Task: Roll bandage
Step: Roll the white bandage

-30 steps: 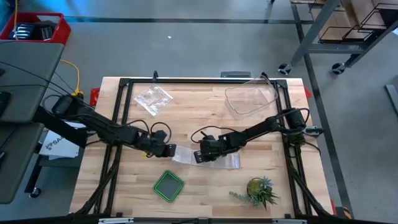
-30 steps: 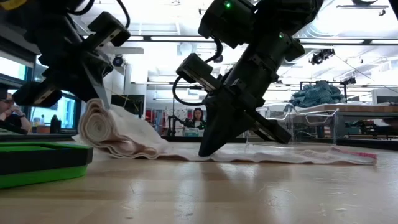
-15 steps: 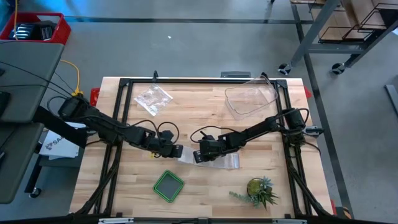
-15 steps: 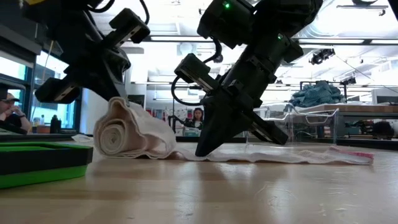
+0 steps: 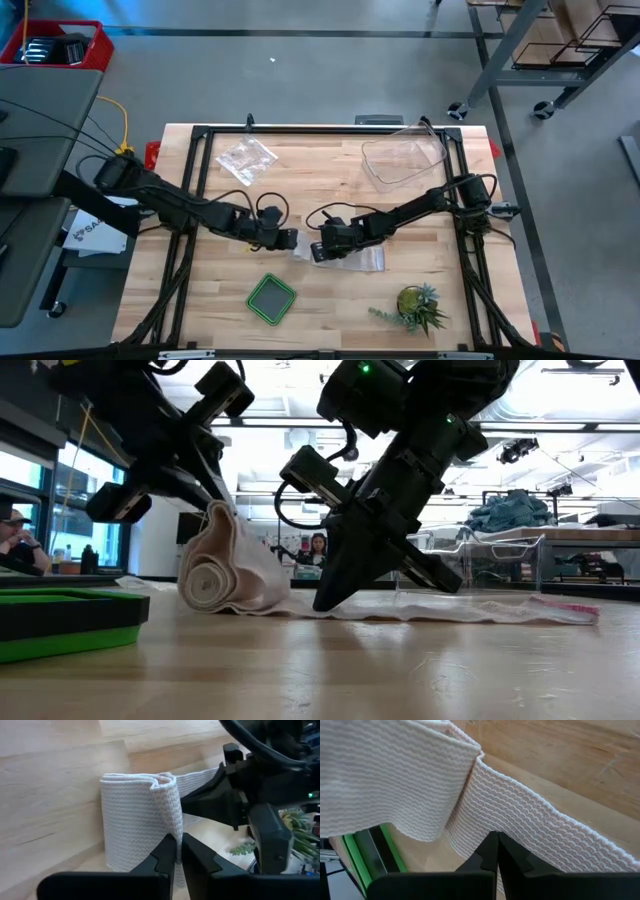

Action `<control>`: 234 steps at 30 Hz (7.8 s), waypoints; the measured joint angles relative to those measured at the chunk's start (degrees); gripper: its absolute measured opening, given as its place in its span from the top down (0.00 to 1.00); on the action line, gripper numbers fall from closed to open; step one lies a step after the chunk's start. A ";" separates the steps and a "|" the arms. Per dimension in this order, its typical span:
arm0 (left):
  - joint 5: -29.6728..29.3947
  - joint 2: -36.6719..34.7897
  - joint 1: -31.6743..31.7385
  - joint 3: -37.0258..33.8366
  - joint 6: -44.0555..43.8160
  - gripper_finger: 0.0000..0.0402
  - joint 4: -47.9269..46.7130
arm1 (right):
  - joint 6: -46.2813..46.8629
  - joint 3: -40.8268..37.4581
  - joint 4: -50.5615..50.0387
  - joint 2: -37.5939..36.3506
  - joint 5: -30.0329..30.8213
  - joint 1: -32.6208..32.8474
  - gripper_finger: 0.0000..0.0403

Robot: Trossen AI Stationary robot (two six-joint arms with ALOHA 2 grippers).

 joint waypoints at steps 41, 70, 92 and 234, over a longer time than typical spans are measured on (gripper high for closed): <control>3.71 -17.55 3.55 -13.29 13.19 0.74 9.03 | -6.29 -0.08 -18.15 -9.48 0.07 -1.99 1.00; 7.60 -1.82 0.45 -3.70 8.97 0.82 9.55 | 19.16 -25.04 -24.87 -31.92 -4.48 12.65 1.00; 8.98 -0.15 -0.48 -5.07 2.10 0.56 0.77 | 20.70 -26.34 -25.62 -34.19 0.15 15.76 1.00; 3.96 -15.30 -3.69 -8.26 -11.61 0.97 -20.41 | 4.09 6.41 -10.44 3.30 2.71 2.12 1.00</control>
